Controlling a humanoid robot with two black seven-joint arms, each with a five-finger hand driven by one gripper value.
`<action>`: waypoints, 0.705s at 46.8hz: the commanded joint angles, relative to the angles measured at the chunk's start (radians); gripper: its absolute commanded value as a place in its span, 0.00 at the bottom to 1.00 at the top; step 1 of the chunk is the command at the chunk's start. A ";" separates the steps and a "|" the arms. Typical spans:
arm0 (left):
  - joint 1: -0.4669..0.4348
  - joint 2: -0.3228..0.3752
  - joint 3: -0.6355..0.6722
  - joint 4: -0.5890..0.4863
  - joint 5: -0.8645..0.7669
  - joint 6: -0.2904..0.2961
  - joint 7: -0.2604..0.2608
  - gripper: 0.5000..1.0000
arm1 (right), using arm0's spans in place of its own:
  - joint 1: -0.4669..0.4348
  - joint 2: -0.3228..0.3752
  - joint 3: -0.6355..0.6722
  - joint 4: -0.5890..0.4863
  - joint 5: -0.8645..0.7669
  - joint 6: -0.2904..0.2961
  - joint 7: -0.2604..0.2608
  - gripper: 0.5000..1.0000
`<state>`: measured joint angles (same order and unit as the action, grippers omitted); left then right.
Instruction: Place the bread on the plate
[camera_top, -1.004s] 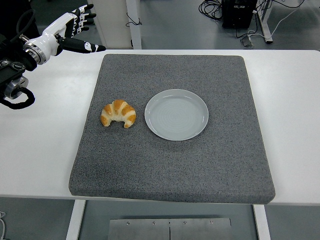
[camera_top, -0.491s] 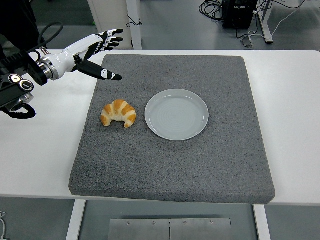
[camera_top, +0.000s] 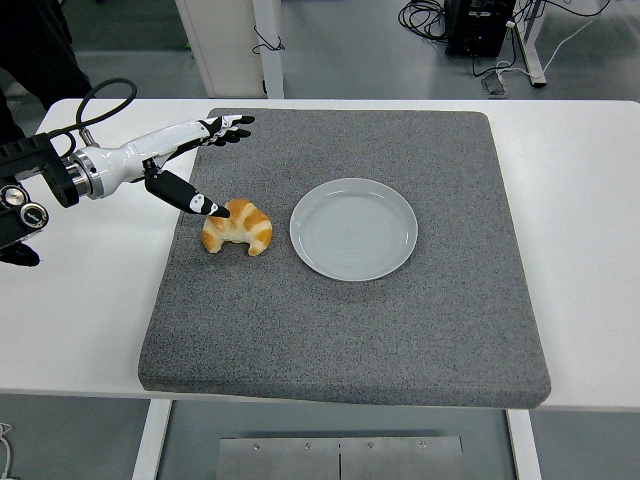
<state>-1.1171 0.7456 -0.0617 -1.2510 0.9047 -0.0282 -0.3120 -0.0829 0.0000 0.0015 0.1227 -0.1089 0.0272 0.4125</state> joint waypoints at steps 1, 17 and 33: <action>0.010 0.000 0.013 0.001 0.006 0.002 0.001 0.94 | 0.000 0.000 0.000 0.000 0.000 0.000 0.000 1.00; 0.042 -0.003 0.014 -0.007 0.112 0.054 0.005 0.93 | 0.000 0.000 0.000 0.000 0.000 0.000 0.000 1.00; 0.091 -0.015 0.017 -0.002 0.206 0.155 0.005 0.93 | 0.000 0.000 0.000 0.000 0.000 -0.001 0.000 1.00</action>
<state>-1.0312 0.7330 -0.0474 -1.2569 1.1071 0.1152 -0.3068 -0.0827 0.0000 0.0015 0.1227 -0.1089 0.0268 0.4126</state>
